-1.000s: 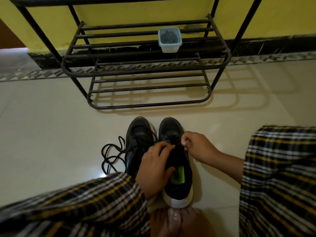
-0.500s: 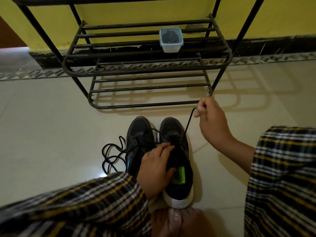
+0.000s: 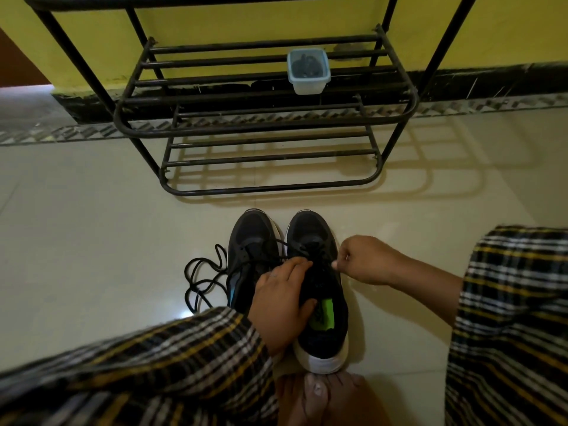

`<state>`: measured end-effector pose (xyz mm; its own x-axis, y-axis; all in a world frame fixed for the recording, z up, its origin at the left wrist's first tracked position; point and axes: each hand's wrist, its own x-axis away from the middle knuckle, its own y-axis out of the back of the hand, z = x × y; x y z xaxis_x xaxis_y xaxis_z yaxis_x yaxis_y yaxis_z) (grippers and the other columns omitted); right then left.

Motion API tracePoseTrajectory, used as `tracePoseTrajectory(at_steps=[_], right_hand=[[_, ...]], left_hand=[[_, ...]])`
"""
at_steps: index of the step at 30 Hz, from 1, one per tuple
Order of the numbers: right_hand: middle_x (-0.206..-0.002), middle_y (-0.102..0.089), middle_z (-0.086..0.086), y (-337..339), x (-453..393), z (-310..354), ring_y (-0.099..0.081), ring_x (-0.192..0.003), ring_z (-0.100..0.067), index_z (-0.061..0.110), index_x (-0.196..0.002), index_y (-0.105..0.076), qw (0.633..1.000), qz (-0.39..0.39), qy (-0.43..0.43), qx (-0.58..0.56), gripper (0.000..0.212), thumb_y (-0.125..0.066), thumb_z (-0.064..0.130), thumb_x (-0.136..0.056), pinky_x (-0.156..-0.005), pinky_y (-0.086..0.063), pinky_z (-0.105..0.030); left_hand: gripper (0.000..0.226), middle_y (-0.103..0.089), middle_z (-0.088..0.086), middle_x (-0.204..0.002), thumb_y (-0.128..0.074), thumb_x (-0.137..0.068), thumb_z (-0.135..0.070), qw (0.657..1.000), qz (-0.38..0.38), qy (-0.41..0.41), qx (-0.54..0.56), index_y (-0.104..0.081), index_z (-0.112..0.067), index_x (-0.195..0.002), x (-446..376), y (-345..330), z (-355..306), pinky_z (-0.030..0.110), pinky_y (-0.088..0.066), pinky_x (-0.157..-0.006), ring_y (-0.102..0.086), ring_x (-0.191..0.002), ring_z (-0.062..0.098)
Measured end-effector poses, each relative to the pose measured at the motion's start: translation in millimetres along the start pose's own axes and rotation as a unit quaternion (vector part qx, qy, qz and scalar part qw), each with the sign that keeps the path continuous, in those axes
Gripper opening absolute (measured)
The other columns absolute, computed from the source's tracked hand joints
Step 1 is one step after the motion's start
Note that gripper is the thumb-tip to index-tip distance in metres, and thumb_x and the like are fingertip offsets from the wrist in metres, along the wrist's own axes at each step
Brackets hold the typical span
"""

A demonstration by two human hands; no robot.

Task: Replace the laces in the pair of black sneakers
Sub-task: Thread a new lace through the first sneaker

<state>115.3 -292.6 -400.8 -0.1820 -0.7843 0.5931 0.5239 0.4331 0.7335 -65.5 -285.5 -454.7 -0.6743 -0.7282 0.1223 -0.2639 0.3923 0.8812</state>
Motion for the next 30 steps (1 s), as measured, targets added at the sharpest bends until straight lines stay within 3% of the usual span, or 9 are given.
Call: tracePoseTrajectory(at_steps=[2,5,7,11,14,16,19,22,30], right_hand=[[-0.098,-0.067,-0.023,0,3,0,-0.059,-0.076,-0.025,-0.008,-0.094,-0.066,0.999,0.034,0.001,-0.015,0.033,-0.056,0.023,-0.093,-0.061,-0.037,-0.027],[-0.075,-0.064,-0.007,9,5,0,-0.053,-0.066,-0.013,-0.001,-0.084,-0.069,0.996,-0.019,0.026,-0.082,0.021,-0.060,0.017,-0.090,-0.056,-0.038,-0.020],[-0.066,-0.061,0.002,15,4,0,-0.054,-0.063,-0.007,0.007,-0.080,-0.072,0.989,-0.064,0.052,-0.122,0.016,-0.062,0.017,-0.089,-0.057,-0.040,-0.018],[-0.069,-0.067,-0.006,23,9,2,-0.060,-0.065,-0.009,0.018,-0.069,-0.069,0.957,-0.106,0.099,-0.252,0.021,-0.062,0.015,-0.088,-0.069,-0.047,-0.023],[-0.066,-0.061,-0.004,32,22,10,-0.049,-0.045,0.001,0.006,-0.086,-0.071,0.929,-0.093,0.137,-0.331,0.015,-0.057,0.010,-0.092,-0.050,-0.037,-0.008],[-0.065,-0.061,0.001,39,29,15,-0.041,-0.045,-0.003,0.000,-0.097,-0.067,0.907,-0.072,0.155,-0.384,0.016,-0.055,0.009,-0.093,-0.043,-0.030,-0.011],[-0.057,-0.062,0.011,49,37,23,-0.045,-0.043,0.001,-0.003,-0.106,-0.063,0.885,-0.055,0.181,-0.426,0.020,-0.050,0.007,-0.095,-0.041,-0.028,-0.012],[-0.057,-0.061,0.010,60,44,29,-0.041,-0.042,0.000,0.000,-0.108,-0.063,0.869,-0.064,0.213,-0.441,0.021,-0.050,0.008,-0.095,-0.041,-0.029,-0.012],[-0.067,-0.064,0.005,79,54,32,-0.037,-0.049,-0.004,0.011,-0.105,-0.066,0.873,-0.078,0.279,-0.392,0.020,-0.050,0.007,-0.094,-0.046,-0.029,-0.017]], left_hand=[[0.061,-0.030,-0.011,-0.147,-0.052,-0.089,-0.039,1.000,-0.001,0.002,0.004,-0.026,-0.028,-0.144,0,1,0,0.030,-0.023,-0.109,-0.032,-0.132,0.012],[0.062,-0.031,-0.010,-0.146,-0.054,-0.088,-0.039,1.000,0.001,0.007,0.010,-0.027,-0.028,-0.143,-1,2,0,0.030,-0.023,-0.108,-0.033,-0.132,0.013],[0.062,-0.032,-0.011,-0.145,-0.054,-0.088,-0.040,1.000,0.000,0.007,0.011,-0.028,-0.028,-0.142,-1,1,0,0.029,-0.023,-0.107,-0.034,-0.131,0.012],[0.061,-0.033,-0.011,-0.145,-0.055,-0.088,-0.041,1.000,0.000,0.007,0.012,-0.029,-0.029,-0.142,-1,2,1,0.029,-0.024,-0.106,-0.035,-0.130,0.012],[0.061,-0.033,-0.009,-0.145,-0.054,-0.088,-0.041,1.000,0.003,0.006,0.010,-0.029,-0.028,-0.143,-1,3,0,0.030,-0.024,-0.107,-0.035,-0.130,0.013],[0.061,-0.033,-0.008,-0.145,-0.054,-0.088,-0.041,1.000,0.006,0.006,0.006,-0.030,-0.027,-0.143,-2,4,-1,0.030,-0.023,-0.106,-0.034,-0.131,0.014],[0.061,-0.032,-0.008,-0.146,-0.054,-0.089,-0.041,1.000,0.009,0.009,0.005,-0.030,-0.027,-0.143,-2,5,-2,0.030,-0.021,-0.107,-0.033,-0.132,0.014],[0.060,-0.031,-0.011,-0.146,-0.054,-0.089,-0.041,1.000,0.009,0.005,0.007,-0.029,-0.029,-0.143,-1,5,-2,0.030,-0.022,-0.107,-0.034,-0.131,0.013],[0.061,-0.030,-0.011,-0.147,-0.054,-0.089,-0.041,1.000,0.003,0.007,0.017,-0.029,-0.029,-0.143,-1,5,-1,0.029,-0.021,-0.108,-0.034,-0.131,0.012]])
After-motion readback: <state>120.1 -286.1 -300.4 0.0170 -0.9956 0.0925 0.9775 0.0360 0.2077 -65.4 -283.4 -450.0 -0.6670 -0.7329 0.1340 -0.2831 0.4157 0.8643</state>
